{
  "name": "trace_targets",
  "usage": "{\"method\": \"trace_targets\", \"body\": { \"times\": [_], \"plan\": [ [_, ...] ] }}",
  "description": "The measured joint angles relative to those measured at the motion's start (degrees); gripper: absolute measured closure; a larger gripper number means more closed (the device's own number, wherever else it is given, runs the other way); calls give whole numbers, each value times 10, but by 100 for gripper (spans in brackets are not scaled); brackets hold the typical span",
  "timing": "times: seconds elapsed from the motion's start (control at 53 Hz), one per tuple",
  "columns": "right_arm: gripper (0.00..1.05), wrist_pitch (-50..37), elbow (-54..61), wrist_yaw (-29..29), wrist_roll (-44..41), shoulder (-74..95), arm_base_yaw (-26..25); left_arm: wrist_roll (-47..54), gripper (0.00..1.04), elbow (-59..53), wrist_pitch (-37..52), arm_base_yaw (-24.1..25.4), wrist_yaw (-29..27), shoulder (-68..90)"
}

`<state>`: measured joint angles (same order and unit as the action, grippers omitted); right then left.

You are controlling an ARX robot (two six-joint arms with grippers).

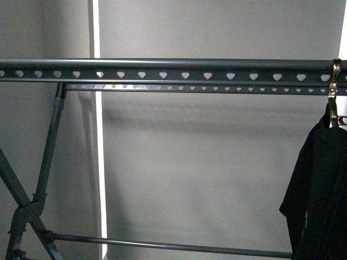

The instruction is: Hang clothes on hanger

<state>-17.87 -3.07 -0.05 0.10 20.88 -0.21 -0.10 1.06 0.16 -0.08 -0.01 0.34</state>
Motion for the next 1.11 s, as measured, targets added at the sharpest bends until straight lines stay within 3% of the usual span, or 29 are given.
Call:
{"method": "trace_targets", "body": {
  "times": [0.491,0.547,0.755,0.943,1.019,1.113],
  "plan": [
    [102,61,28,0,0,-94,0,0,101,0,0,0,0,-1],
    [101,68,28,0,-1,-101,0,0,92,0,0,0,0,-1],
    [54,69,28,0,-1,-104,0,0,44,0,0,0,0,-1],
    [17,70,28,0,-1,-104,0,0,6,0,0,0,0,-1],
    [6,70,28,0,-1,-104,0,0,7,0,0,0,0,-1],
    [8,70,28,0,-1,-104,0,0,6,0,0,0,0,-1]
  ]
}}
